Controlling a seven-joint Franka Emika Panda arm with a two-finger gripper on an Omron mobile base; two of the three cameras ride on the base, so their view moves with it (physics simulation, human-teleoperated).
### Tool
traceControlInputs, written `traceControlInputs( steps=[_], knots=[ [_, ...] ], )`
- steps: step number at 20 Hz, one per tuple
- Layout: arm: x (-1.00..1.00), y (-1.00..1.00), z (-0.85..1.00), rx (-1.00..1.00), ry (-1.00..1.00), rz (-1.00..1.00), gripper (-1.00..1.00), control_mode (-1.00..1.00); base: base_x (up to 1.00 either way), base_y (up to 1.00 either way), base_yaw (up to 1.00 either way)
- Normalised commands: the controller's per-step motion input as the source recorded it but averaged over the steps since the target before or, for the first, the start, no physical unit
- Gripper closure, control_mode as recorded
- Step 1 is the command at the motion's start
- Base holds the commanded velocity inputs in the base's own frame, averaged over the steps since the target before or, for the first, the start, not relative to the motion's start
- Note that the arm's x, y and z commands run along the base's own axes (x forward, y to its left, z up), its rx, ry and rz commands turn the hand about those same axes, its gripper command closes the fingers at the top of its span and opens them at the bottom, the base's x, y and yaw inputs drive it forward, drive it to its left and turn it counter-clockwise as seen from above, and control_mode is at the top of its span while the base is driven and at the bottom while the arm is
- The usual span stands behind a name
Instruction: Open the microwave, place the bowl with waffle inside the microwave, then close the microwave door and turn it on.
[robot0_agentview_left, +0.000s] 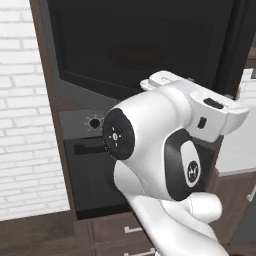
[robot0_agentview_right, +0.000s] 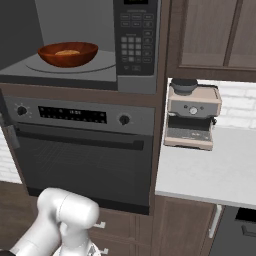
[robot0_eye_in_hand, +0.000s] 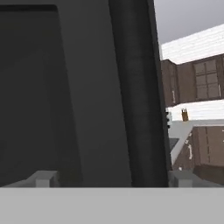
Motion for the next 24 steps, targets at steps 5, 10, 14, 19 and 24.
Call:
traceControlInputs(
  steps=[5,10,14,19,24],
  knots=[
    [0.43,-0.45,0.06,0.00,0.13,0.19,-1.00,-1.00,0.00,0.00,0.00],
    [0.70,-0.42,0.00,0.00,0.14,0.21,-1.00,-1.00,0.00,0.00,0.00],
    [0.79,-0.35,0.00,0.00,0.09,0.18,-1.00,-1.00,0.00,0.00,0.00],
    [0.71,-0.29,0.00,0.00,0.09,0.10,-1.00,-1.00,0.00,0.00,0.00],
    [0.68,-0.30,0.00,0.00,0.18,0.06,-1.00,-1.00,0.00,0.00,0.00]
  ],
)
